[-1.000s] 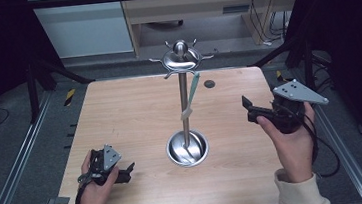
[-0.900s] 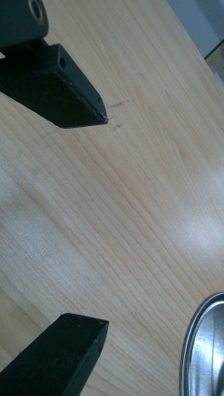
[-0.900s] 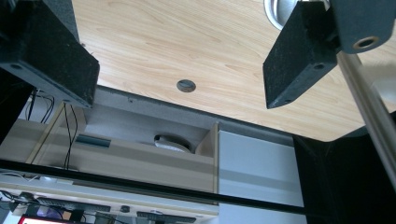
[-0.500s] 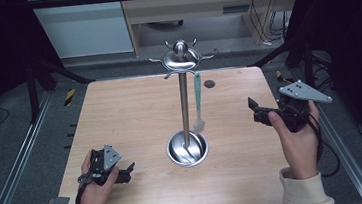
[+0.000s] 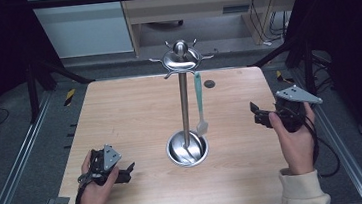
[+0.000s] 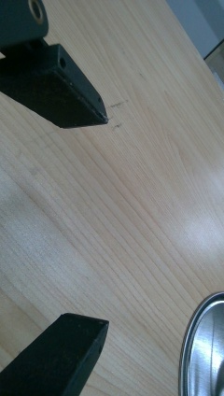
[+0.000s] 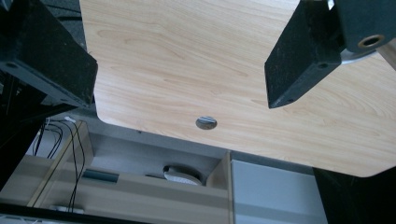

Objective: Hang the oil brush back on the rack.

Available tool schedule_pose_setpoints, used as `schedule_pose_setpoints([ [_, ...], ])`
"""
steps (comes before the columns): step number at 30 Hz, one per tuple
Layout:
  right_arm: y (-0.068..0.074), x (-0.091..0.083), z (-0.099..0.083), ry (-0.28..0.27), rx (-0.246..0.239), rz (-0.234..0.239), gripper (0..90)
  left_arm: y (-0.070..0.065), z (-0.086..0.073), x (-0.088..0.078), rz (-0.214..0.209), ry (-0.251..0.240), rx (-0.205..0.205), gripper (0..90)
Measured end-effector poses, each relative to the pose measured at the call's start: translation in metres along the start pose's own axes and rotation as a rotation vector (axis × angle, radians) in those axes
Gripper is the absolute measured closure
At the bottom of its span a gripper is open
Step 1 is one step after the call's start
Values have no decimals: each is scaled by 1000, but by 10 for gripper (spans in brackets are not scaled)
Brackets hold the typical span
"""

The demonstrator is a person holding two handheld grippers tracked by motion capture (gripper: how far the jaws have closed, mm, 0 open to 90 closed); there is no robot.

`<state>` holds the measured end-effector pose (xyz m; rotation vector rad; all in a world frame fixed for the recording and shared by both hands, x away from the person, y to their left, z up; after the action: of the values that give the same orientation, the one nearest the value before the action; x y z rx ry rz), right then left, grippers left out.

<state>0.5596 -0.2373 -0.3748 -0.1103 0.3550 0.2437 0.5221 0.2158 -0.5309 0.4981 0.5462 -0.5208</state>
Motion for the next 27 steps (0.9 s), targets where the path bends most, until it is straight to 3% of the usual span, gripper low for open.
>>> schedule_pose_setpoints([
  [11,-3,16,-24,56,-14,9,100,0,0,0,-1,1,1,28],
  [27,18,39,-49,98,-66,52,87,-1,0,0,-3,0,1,27],
])
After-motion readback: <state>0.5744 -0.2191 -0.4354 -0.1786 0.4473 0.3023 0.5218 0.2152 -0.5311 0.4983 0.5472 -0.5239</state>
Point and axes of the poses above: each handheld gripper's, and its own axes: x roughly forward along the jaws, z roughly out of its top, y roughly to its left, the point moved 10 cm from there along x, roughly forward along the jaws, and after that the axes turned 1 degree about -y, right-handed, at the moved point
